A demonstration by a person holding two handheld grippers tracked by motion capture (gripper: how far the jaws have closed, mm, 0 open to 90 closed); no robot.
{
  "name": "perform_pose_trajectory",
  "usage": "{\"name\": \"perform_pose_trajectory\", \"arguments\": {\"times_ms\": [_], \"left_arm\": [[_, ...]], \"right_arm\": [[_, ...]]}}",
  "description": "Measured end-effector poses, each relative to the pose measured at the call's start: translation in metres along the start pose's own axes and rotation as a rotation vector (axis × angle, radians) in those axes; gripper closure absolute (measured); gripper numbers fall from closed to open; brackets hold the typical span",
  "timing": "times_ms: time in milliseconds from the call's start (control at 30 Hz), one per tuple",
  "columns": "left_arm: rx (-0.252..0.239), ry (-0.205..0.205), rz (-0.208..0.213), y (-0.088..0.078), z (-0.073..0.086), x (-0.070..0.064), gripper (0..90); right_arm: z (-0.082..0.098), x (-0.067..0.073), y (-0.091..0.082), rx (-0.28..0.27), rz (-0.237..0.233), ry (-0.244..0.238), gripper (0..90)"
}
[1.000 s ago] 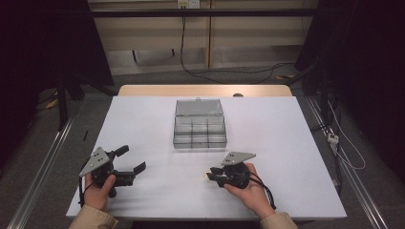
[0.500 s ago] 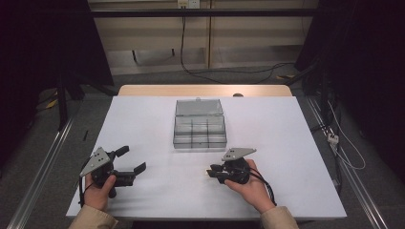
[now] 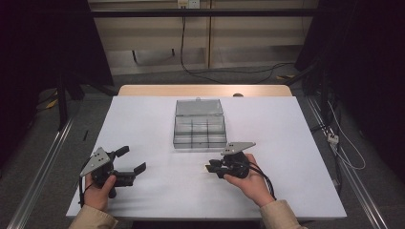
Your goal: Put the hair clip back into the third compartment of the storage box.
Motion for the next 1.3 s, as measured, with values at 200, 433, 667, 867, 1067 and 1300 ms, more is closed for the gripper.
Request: {"name": "perform_pose_trajectory", "arguments": {"times_ms": [200, 433, 667, 867, 1067, 1300], "left_arm": [[0.0, -0.002, -0.001, 0.0, 0.0, 0.0, 3.9], [0.0, -0.002, -0.002, 0.0, 0.0, 0.0, 4.0], [-0.002, -0.003, 0.0, 0.0, 0.0, 0.0, 4.0], [0.001, -0.001, -0.001, 0.0, 0.0, 0.0, 4.0], [0.001, -0.002, 0.0, 0.0, 0.0, 0.0, 4.0], [0.002, -0.002, 0.0, 0.0, 0.0, 0.0, 4.0]], "right_arm": [[-0.006, -0.001, -0.002, -0.006, -0.002, 0.0, 73.9], [-0.01, -0.004, -0.001, -0.009, -0.009, 0.004, 73.9], [-0.015, -0.005, -0.002, -0.015, -0.011, 0.003, 73.9], [-0.022, -0.008, -0.004, -0.022, -0.008, -0.001, 73.9], [-0.028, -0.011, -0.005, -0.022, -0.004, -0.006, 73.9], [-0.033, -0.016, -0.005, -0.024, -0.001, -0.005, 73.9]]}}
Point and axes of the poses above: each handheld gripper's, and its own axes: y roughly forward along the jaws, z roughly out of its underside, x roughly to its left, the point moved 6 cm from there along y, roughly forward along the jaws, and after that the axes turned 1 degree about y, right-handed, at the moved point
